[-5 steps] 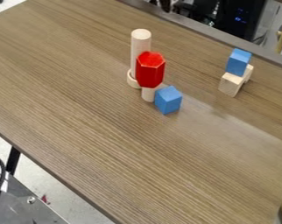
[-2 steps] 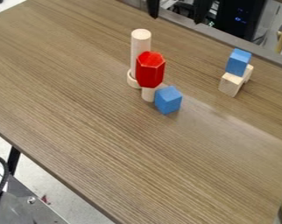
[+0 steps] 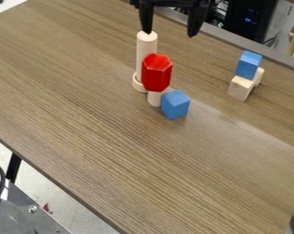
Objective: Move the red hexagon from the top of a block and put it on the table
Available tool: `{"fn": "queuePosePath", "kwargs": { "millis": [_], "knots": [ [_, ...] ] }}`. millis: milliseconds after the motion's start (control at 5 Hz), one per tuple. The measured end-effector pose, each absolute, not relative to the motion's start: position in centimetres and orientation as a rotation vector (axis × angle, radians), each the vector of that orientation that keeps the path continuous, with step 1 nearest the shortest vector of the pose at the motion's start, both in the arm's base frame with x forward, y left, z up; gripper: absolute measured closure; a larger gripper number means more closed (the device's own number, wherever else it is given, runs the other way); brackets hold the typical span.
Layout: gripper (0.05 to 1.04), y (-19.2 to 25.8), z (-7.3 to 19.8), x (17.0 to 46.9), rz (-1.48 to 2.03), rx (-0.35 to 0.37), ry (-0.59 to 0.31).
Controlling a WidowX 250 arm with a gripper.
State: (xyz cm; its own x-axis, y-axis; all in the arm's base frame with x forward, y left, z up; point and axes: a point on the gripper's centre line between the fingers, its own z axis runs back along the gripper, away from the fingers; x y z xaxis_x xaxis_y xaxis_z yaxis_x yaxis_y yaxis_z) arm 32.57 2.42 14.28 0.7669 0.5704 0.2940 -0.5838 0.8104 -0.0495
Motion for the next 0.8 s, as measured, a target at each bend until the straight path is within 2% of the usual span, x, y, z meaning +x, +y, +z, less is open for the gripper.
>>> {"fn": "queuePosePath", "kwargs": {
  "millis": [200,800],
  "knots": [
    [0.083,2.6,12.6,32.4,0.632,0.043,-0.287],
    [0.083,2.8,11.2,32.0,0.734,0.039,-0.281]
  ]
}}
